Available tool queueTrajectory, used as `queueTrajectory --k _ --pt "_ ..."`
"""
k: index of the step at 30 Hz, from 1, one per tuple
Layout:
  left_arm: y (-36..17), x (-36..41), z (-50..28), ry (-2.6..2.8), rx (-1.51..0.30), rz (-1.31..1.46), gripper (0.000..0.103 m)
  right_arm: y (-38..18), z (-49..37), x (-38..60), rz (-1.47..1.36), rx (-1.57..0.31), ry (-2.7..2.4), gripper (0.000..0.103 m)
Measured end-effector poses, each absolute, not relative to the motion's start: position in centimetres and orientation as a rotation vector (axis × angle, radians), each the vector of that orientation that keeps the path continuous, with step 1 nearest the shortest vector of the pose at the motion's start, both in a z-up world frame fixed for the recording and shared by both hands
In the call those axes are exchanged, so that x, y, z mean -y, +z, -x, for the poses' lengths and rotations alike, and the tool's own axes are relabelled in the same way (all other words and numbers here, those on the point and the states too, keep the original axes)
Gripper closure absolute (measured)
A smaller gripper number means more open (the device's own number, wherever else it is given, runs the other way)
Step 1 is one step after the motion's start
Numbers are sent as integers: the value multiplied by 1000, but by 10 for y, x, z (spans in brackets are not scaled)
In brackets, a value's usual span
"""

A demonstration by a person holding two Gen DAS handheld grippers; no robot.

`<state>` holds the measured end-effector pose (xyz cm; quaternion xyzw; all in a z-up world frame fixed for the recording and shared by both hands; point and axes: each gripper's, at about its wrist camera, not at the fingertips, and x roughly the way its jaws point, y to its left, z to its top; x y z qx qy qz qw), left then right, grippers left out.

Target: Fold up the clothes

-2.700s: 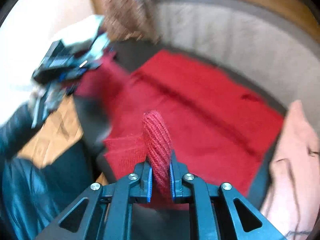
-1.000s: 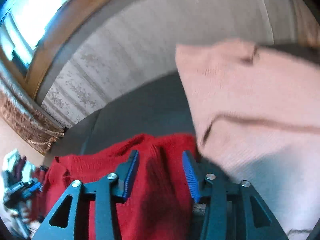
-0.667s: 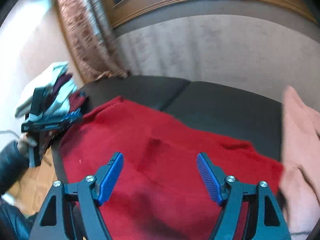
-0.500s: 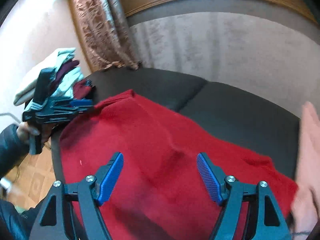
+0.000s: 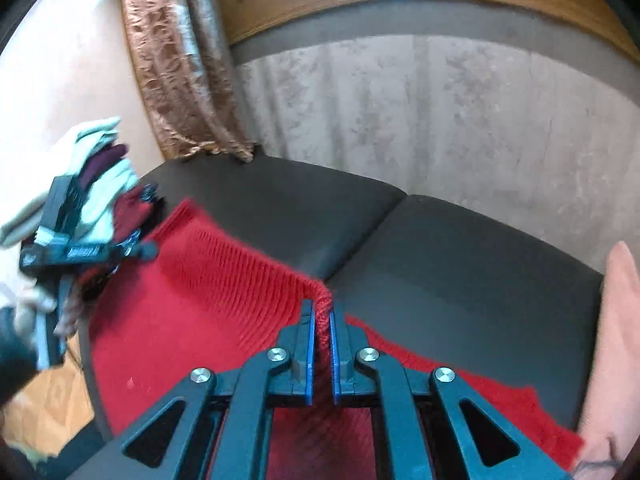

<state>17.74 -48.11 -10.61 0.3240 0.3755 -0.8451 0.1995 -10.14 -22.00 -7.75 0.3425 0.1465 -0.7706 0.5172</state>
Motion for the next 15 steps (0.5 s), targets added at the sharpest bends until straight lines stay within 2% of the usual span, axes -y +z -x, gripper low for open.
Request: queueTrajectory --k 3,6,8,10,15 --pt "-104 476 -179 -2312 -1000 -917 86 -114 110 245 -938 -388 -1822 91" --pt "-99 469 -181 -2268 -934 -921 83 -115 110 227 -940 -276 -1832 80" --pt "-86 456 -185 -2279 -852 -894 82 -98 110 200 -912 -158 -1847 58" --pt "-75 441 -188 -2329 -805 -869 80 -81 106 163 -850 -113 -1905 49" --pt "-61 391 -184 -2467 -686 -858 79 -75 103 49 -867 -170 -2143 49"
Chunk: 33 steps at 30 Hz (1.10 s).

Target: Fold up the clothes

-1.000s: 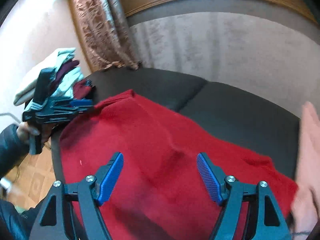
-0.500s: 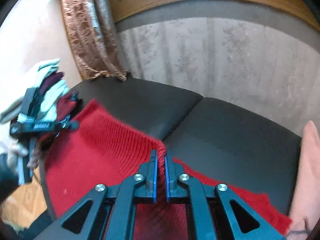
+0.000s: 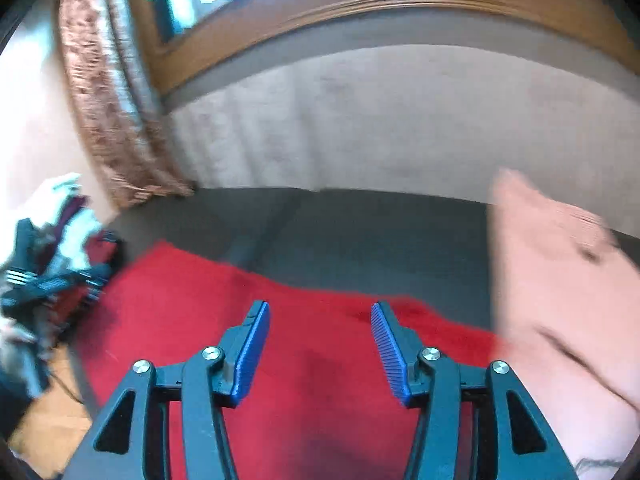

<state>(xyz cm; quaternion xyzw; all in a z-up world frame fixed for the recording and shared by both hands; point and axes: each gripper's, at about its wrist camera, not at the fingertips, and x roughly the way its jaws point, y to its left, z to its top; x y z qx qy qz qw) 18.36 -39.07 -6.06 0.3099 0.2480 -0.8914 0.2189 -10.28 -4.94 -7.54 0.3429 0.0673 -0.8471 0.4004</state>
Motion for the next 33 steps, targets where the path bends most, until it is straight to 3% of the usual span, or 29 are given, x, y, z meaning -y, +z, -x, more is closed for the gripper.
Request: queueTrajectory --k 5,12,13,14,19,25,27,29,33 --pt "-66 355 -160 -2524 -643 -961 79 -88 110 5 -934 -177 -2201 49" --pt "-71 320 -149 -2547 -546 -1081 79 -128 136 57 -1075 -342 -2121 50" --pt "-71 316 -151 -2549 -541 -1088 79 -130 137 63 -1079 -348 -2117 65" --pt "-71 313 -153 -2552 -537 -1096 79 -125 135 63 -1052 -327 -2113 96" --pt "-85 309 -156 -2544 -547 -1156 75 -88 133 45 -916 -382 -2284 95" --pt "-102 312 -159 -2531 -622 -1193 75 -148 168 23 -1131 -245 -2326 92" --pt "-103 313 -160 -2523 -656 -1189 75 -144 167 18 -1118 -187 -2344 85" --pt "-98 313 -160 -2520 -679 -1183 75 -137 166 12 -1109 -148 -2344 60" --pt "-79 310 -160 -2573 -657 -1116 75 -101 143 7 -970 -113 -2314 59"
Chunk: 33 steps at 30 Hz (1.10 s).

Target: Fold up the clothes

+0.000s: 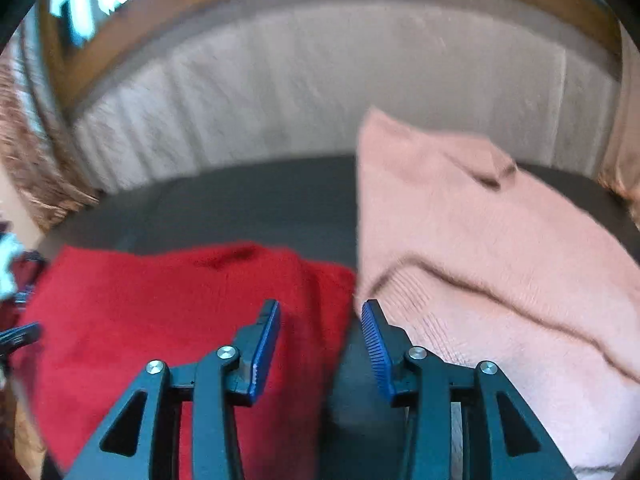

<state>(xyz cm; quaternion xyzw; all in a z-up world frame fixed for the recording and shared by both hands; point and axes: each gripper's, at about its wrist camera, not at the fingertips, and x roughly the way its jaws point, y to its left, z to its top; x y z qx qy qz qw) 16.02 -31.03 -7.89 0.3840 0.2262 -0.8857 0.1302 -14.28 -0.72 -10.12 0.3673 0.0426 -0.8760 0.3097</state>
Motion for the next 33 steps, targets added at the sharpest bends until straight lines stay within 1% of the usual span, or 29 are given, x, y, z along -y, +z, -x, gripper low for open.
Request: queueTrajectory --k 3,5,6,9,11,12,14,15,17,18,20,23,26,30,33 --pt "-68 300 -159 -2625 -643 -1093 75 -83 112 3 -916 -65 -2191 56" --pt "-67 284 -153 -2672 -570 -1120 74 -81 91 1 -922 -19 -2065 49" --pt "-72 279 -150 -2666 -536 -1155 74 -87 77 2 -948 -4 -1984 47" --pt "-93 272 -142 -2589 -501 -1283 74 -123 45 12 -1092 -124 -1870 45" --pt "-98 275 -146 -2568 -561 -1290 76 -146 33 5 -1158 -142 -1853 45" --pt "-100 277 -149 -2560 -601 -1285 79 -145 28 -4 -1128 -97 -1846 45" --pt "-103 282 -155 -2545 -680 -1272 79 -145 27 -17 -1140 -61 -1844 46" --pt "-101 281 -156 -2540 -675 -1273 80 -143 29 -24 -1145 -39 -1852 46" --pt "-87 264 -150 -2578 -574 -1277 79 -138 29 -35 -1157 11 -1852 45" --pt "-79 254 -145 -2622 -540 -1274 78 -134 27 -40 -1147 20 -1855 45" --pt "-64 233 -132 -2728 -494 -1263 75 -124 26 -57 -1108 23 -1868 37" --pt "-56 202 -105 -2809 -374 -1301 75 -123 28 -78 -1091 21 -1893 29" --pt "-58 173 -81 -2872 -286 -1350 75 -129 34 -94 -1106 21 -1912 29" --pt "-61 151 -51 -2925 -227 -1387 75 -134 49 -93 -1075 122 -1825 29" --pt "-64 139 -35 -2942 -172 -1395 75 -139 56 -83 -1084 149 -1727 27"
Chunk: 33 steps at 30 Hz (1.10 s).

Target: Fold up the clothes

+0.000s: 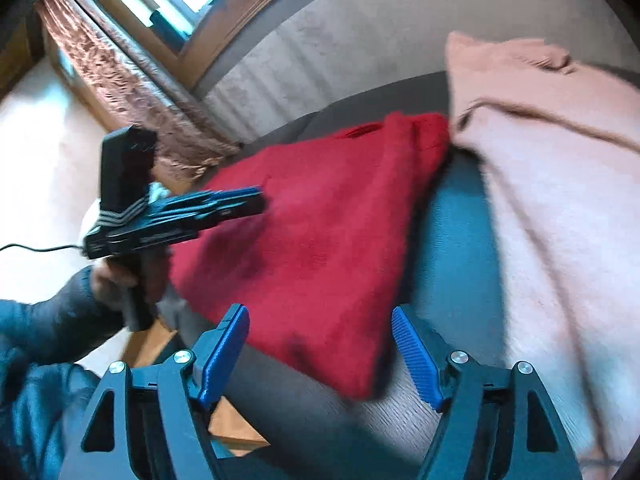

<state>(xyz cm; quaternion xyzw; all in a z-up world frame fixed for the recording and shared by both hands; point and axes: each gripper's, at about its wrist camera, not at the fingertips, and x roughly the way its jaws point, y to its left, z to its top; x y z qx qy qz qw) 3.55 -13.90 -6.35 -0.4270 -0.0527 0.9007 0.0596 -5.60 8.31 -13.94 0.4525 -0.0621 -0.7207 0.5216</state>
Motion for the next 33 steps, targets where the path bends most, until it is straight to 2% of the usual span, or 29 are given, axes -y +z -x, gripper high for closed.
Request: queueTrajectory --k 6,10,13,17,22,25,30,33 --pt "-67 121 -17 2687 15 1238 75 -138 77 -66 -1126 165 -1477 24" --pt "-74 111 -10 2642 -73 1227 75 -141 100 -69 -1201 83 -1518 20" --pt "-90 116 -3 2608 -21 1271 74 -147 113 -77 -1212 134 -1535 19" --pt "-97 139 6 2572 273 1295 74 -146 108 -62 -1153 209 -1438 19" --pt "-101 137 2 2575 215 1258 74 -156 89 -36 -1229 221 -1159 16" --pt "-105 137 5 2584 228 1260 73 -158 66 -27 -1313 109 -930 12" --pt "-107 139 7 2600 256 1268 73 -150 52 -35 -1406 -96 -936 12" --pt "-108 135 8 2629 281 1275 73 -146 63 -56 -1437 -100 -1039 13"
